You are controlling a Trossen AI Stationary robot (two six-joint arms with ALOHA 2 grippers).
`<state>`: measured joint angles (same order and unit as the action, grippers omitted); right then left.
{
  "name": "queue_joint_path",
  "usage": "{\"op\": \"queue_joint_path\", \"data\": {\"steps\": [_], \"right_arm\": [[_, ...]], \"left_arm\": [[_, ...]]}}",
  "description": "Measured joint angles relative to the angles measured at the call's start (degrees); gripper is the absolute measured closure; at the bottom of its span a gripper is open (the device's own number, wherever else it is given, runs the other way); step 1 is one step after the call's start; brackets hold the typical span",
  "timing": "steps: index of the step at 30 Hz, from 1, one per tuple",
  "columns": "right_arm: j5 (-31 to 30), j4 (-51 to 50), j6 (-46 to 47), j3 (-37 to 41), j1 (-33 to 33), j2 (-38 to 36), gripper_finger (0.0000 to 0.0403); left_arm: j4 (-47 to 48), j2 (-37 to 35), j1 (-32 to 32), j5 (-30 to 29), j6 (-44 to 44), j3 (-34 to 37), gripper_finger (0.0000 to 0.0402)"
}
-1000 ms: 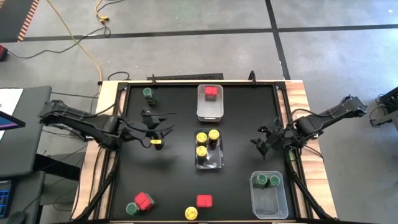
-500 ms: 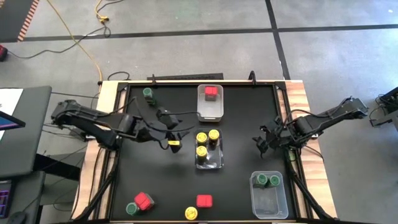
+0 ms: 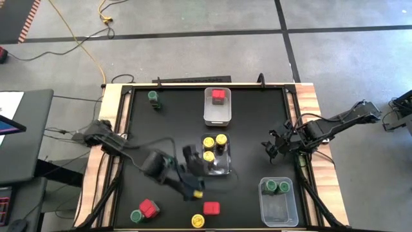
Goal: Sort spices by type
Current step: Put the yellow seasoning bottle into the black bin
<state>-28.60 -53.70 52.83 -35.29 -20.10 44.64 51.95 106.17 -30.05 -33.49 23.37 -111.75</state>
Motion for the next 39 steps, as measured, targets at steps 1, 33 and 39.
{"op": "queue_joint_path", "data": {"steps": [1, 33, 39], "right_arm": [[0.0, 0.0, -1.1, 0.0, 0.0, 0.0, 0.0046], [0.2, -4.6, -5.5, 0.0, 0.0, -0.1, 0.0046], [0.2, -4.6, -5.3, 0.0, 0.0, -0.1, 0.0046]], "left_arm": [[0.8, 1.6, -0.8, 0.0, -0.4, -1.7, 0.0141], [7.8, 19.6, -11.0, 12.8, 17.0, -17.5, 0.0141], [8.9, 19.6, -11.7, 12.8, 16.9, -17.4, 0.0141]]}}
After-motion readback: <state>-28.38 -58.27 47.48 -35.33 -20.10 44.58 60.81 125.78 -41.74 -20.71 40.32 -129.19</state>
